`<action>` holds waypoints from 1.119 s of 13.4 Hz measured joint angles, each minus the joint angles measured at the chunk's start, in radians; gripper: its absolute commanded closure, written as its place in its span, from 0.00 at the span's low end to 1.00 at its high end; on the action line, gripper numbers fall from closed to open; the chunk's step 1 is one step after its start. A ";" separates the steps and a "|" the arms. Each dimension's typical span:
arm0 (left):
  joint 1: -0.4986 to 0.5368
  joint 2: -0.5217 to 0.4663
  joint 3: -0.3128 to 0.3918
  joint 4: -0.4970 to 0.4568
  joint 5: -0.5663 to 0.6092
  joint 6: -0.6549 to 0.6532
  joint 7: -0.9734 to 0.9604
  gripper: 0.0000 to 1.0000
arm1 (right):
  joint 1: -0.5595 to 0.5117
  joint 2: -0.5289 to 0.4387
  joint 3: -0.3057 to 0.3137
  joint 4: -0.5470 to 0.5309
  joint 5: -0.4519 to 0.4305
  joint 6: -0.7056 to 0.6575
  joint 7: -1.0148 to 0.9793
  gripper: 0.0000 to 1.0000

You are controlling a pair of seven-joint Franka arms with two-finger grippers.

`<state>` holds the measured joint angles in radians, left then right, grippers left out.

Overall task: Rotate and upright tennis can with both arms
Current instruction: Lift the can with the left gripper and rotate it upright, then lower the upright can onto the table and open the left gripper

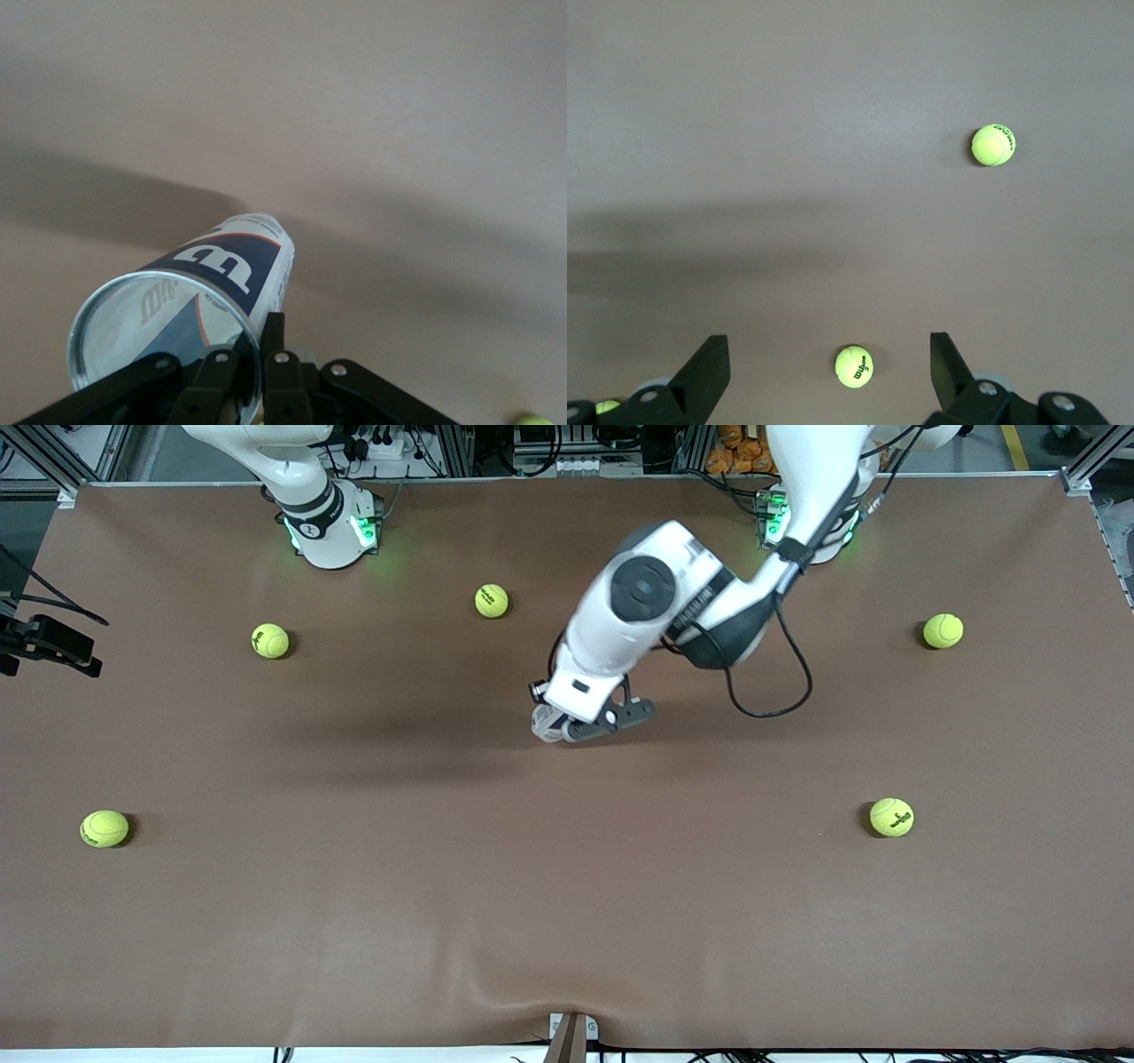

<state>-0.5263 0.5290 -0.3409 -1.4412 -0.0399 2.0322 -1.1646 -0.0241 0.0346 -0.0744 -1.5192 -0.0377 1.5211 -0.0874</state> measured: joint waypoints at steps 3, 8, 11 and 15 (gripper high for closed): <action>-0.059 0.001 0.006 0.012 0.078 -0.051 -0.099 1.00 | -0.007 0.000 -0.001 -0.004 0.074 0.003 0.001 0.00; -0.120 0.054 0.008 0.012 0.212 -0.060 -0.220 1.00 | -0.035 0.000 -0.003 -0.031 0.114 -0.016 0.001 0.00; -0.122 0.064 0.014 0.013 0.213 -0.060 -0.223 0.94 | -0.039 -0.006 -0.003 -0.030 0.115 -0.036 0.001 0.00; -0.122 0.075 0.017 0.014 0.213 -0.060 -0.223 0.60 | -0.040 -0.034 0.001 -0.027 0.093 -0.064 0.023 0.00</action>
<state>-0.6478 0.6045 -0.3239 -1.4273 0.1728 1.9725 -1.3872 -0.0637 0.0007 -0.0739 -1.5466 0.0554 1.4571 -0.0643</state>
